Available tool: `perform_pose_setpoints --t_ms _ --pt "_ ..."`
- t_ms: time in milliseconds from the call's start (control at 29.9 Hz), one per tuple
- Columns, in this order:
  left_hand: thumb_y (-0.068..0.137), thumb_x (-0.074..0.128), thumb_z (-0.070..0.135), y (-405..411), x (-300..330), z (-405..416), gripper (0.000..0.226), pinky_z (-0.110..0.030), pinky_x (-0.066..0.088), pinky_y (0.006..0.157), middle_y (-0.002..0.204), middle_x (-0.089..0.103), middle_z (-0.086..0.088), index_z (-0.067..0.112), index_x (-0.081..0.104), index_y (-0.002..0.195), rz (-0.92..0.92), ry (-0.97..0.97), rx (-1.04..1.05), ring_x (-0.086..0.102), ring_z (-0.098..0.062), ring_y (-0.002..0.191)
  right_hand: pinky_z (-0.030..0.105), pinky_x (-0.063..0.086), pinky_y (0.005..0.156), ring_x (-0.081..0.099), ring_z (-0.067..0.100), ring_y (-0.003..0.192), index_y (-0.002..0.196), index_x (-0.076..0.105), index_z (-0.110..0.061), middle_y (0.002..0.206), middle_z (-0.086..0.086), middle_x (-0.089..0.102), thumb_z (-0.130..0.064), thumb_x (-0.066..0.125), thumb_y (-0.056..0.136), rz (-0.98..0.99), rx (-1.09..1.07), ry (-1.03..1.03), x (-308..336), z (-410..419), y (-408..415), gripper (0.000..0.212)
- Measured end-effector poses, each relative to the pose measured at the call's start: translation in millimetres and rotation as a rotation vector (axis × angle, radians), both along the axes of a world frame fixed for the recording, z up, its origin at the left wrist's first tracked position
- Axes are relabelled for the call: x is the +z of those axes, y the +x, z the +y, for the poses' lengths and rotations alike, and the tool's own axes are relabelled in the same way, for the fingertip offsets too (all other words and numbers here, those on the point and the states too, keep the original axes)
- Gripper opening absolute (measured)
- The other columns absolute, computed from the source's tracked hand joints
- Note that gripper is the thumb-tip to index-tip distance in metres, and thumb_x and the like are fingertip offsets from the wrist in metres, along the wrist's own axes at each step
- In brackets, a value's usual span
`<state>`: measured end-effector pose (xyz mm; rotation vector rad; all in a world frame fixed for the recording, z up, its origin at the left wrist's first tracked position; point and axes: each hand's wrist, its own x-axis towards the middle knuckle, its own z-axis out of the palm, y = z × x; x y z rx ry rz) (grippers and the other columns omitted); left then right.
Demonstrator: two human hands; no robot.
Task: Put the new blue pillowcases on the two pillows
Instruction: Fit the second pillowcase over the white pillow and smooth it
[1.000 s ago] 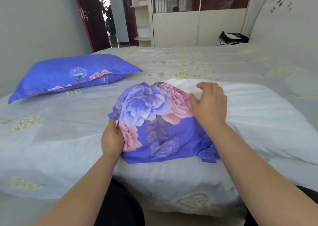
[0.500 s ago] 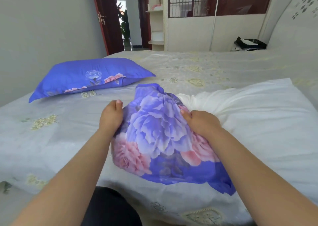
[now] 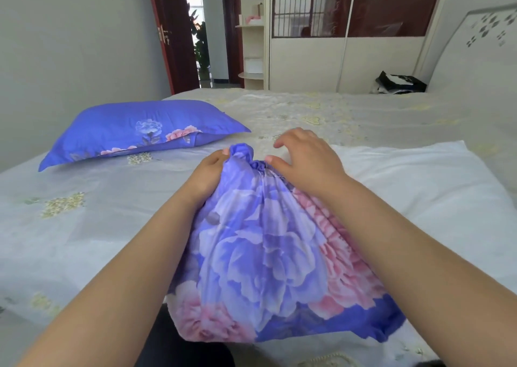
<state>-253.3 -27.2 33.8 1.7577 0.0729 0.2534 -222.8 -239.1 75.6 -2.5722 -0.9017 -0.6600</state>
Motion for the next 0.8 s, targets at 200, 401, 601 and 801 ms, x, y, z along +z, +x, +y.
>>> perform_pose_setpoints --t_ms 200,401,601,801 --pt "0.096 0.052 0.031 -17 12 18 0.027 -0.022 0.038 0.060 0.071 0.054 0.000 0.017 0.057 0.074 -0.090 0.277 0.090 0.048 -0.008 0.064 0.030 0.034 0.055 0.053 0.019 0.064 0.063 0.053 -0.012 0.064 0.001 0.055 -0.077 0.025 0.084 0.369 -0.071 -0.380 3 42 14 0.074" --pt "0.093 0.053 0.032 -15 61 15 0.040 -0.029 0.030 0.054 0.062 0.043 -0.004 0.006 0.044 0.064 -0.069 0.716 0.280 0.040 -0.020 0.060 0.028 0.037 0.059 0.052 0.019 0.065 0.069 0.054 -0.012 0.068 0.000 0.055 -0.063 0.045 0.087 0.689 -0.014 -0.259 -14 31 12 0.055" --pt "0.094 0.046 0.044 -13 65 4 0.043 -0.029 0.038 0.062 0.071 0.054 -0.002 0.010 0.056 0.069 0.194 0.886 0.080 0.049 -0.019 0.069 0.030 0.035 0.060 0.051 0.025 0.073 0.062 0.045 -0.014 0.065 0.004 0.050 -0.027 0.046 0.091 0.671 -0.071 -0.014 -47 26 14 0.032" --pt "0.084 0.064 0.023 -25 45 35 0.016 -0.036 0.043 0.069 0.080 0.060 -0.012 0.008 0.066 0.080 0.401 0.397 -0.193 0.053 -0.021 0.075 0.030 0.041 0.072 0.057 0.025 0.087 0.088 0.050 -0.018 0.087 0.001 0.059 -0.031 0.055 0.091 0.590 -0.139 0.299 -59 21 2 0.014"
